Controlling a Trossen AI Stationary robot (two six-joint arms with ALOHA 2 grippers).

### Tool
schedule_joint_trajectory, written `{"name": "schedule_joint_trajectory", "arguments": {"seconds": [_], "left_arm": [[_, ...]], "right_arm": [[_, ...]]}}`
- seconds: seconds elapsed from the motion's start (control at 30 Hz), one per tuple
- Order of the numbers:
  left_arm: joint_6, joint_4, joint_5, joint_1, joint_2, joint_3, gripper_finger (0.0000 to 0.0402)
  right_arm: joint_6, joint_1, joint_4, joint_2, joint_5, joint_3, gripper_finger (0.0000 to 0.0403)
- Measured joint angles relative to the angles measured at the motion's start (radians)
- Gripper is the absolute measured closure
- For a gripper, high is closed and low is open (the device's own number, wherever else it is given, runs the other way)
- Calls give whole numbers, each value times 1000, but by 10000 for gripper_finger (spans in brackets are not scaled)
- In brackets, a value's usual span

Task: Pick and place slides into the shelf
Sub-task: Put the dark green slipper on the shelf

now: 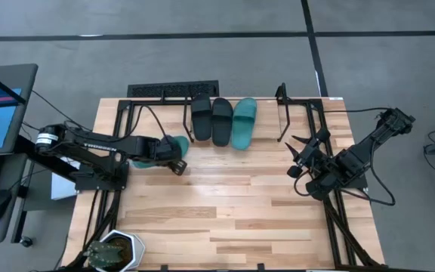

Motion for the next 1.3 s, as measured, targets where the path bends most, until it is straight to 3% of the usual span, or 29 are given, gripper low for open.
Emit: {"name": "schedule_joint_trajectory", "arguments": {"seconds": [0.3,0.47,0.7,0.93,1.3], "left_arm": [[-38,61,-4,-100,3,37,401],[-131,73,-64,-183,5,37,401],[-268,225,-154,-344,8,37,401],[-289,472,-244,-428,108,37,401],[-176,1080,-116,-368,465,39,401]], "right_arm": [[0,0,0,0,0,0,269],[0,0,-1,0,-1,0,270],[0,0,-1,0,-2,0,270],[0,0,-1,0,-1,0,268],[0,-1,-1,0,-3,0,268]]}}
